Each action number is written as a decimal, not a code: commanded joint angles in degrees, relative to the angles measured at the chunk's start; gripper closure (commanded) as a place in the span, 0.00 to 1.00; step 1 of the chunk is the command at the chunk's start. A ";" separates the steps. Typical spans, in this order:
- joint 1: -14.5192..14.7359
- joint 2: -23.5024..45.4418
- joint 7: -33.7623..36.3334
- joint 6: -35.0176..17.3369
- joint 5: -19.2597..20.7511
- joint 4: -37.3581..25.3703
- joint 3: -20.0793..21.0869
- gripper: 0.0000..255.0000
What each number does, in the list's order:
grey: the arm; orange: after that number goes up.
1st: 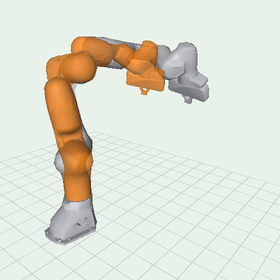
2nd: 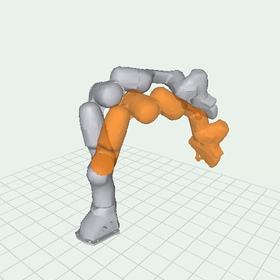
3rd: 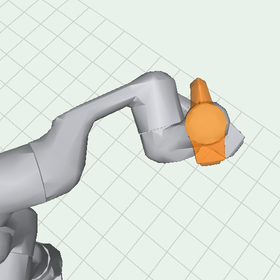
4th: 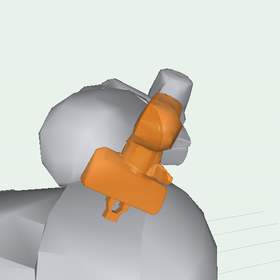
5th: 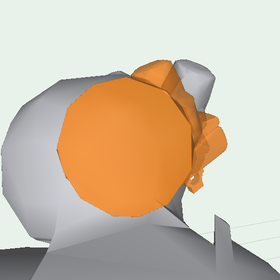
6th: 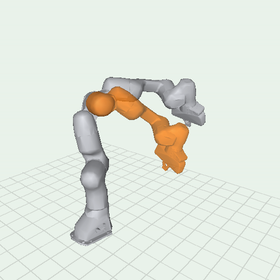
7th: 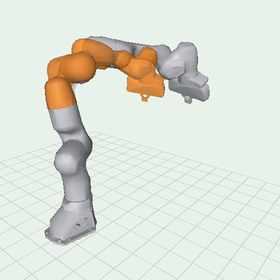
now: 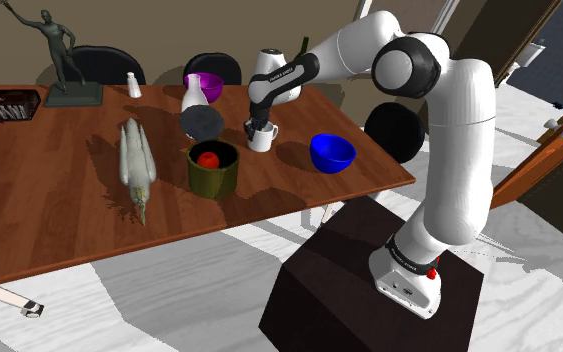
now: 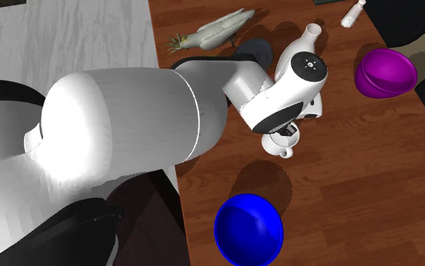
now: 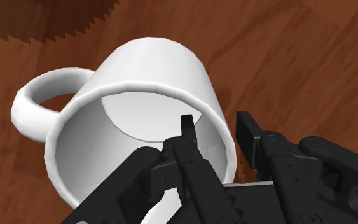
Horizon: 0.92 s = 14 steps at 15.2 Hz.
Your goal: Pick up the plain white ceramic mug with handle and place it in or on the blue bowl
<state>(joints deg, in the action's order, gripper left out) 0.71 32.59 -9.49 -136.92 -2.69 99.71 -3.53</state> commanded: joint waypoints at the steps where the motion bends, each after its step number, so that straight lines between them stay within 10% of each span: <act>1: 0.00 0.00 0.00 0.00 0.00 0.00 0.00 1.00; 14: 0.11 -2.77 0.15 3.36 0.23 -0.60 -0.16 1.00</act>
<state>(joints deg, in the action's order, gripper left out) 0.83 30.36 -9.33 -134.16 -2.50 99.19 -3.66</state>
